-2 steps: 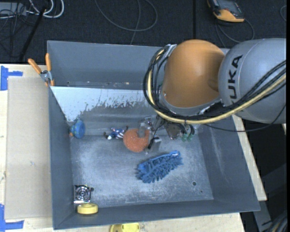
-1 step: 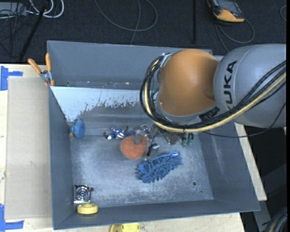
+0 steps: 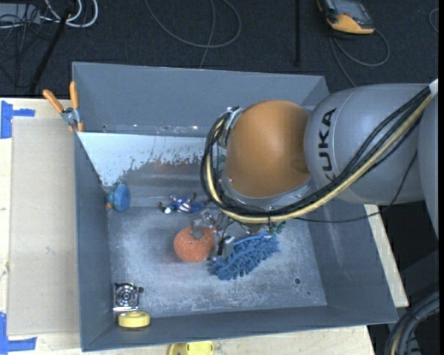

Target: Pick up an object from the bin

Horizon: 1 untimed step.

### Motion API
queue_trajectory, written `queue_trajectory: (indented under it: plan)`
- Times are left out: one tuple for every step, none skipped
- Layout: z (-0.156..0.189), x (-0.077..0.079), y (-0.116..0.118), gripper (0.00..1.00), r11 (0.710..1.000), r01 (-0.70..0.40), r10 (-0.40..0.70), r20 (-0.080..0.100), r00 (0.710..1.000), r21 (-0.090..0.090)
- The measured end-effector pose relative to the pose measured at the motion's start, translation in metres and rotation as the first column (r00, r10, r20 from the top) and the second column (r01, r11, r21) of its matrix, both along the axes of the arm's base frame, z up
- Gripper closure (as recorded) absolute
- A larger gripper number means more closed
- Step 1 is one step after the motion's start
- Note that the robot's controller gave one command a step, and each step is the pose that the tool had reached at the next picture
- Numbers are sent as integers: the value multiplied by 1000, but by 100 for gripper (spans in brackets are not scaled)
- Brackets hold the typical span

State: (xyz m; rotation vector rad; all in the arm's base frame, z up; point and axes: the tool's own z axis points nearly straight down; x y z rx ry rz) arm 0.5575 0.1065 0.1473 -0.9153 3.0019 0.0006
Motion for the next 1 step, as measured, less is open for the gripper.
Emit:
queue_trajectory:
  plan:
    - [173, -12, -20, 100, 988, 154, -154, -4, 988, -1]
